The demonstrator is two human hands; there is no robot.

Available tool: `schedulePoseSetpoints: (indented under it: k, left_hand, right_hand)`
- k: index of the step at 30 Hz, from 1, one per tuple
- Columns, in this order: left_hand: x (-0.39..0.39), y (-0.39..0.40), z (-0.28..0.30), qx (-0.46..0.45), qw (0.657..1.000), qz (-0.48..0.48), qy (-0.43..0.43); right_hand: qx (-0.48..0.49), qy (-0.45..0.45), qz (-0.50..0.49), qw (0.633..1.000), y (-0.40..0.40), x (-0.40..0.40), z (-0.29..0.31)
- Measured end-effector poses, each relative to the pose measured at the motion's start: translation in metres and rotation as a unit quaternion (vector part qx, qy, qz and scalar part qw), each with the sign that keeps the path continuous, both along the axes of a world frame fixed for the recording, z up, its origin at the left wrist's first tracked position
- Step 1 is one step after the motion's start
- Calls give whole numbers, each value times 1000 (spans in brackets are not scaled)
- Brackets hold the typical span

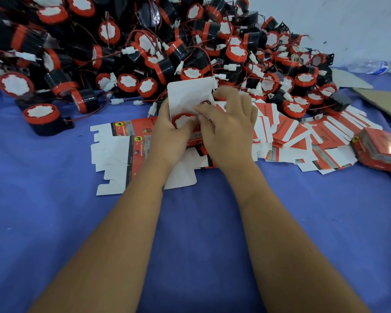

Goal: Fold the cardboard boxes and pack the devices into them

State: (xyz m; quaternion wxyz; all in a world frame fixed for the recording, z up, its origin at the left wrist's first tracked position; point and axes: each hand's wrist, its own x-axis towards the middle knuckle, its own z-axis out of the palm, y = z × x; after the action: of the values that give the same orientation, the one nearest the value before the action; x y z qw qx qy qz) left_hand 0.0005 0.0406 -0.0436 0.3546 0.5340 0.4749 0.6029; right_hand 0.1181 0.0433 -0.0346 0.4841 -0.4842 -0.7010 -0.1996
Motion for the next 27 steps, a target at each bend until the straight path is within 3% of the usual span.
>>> schedulePoseSetpoints:
  k: [8,14,18,21,24,27]
  left_hand:
    - [-1,1,1,-41,998,-12,-50]
    - [0,-3,6,-106,981,-85,-139]
    - [-1,-2,7,-99,967,-118,-204]
    - [-5,0,4,-64,981,-111,-143]
    - [-10,5,-2,-40,996,-73,-18]
    - [-11,9,-6,-31,997,-67,20]
  right_hand:
    - [-146,111,111,977,-3,-1,1]
    - [-187,77,135,970,-11,-2,4]
    - [-277,139,172,935,-13,-1,9]
    - [-286,234,199,907,-12,2,9]
    - [-273,260,186,907,-8,1,6]
    - [-253,298,165,905,-5,-3,5]
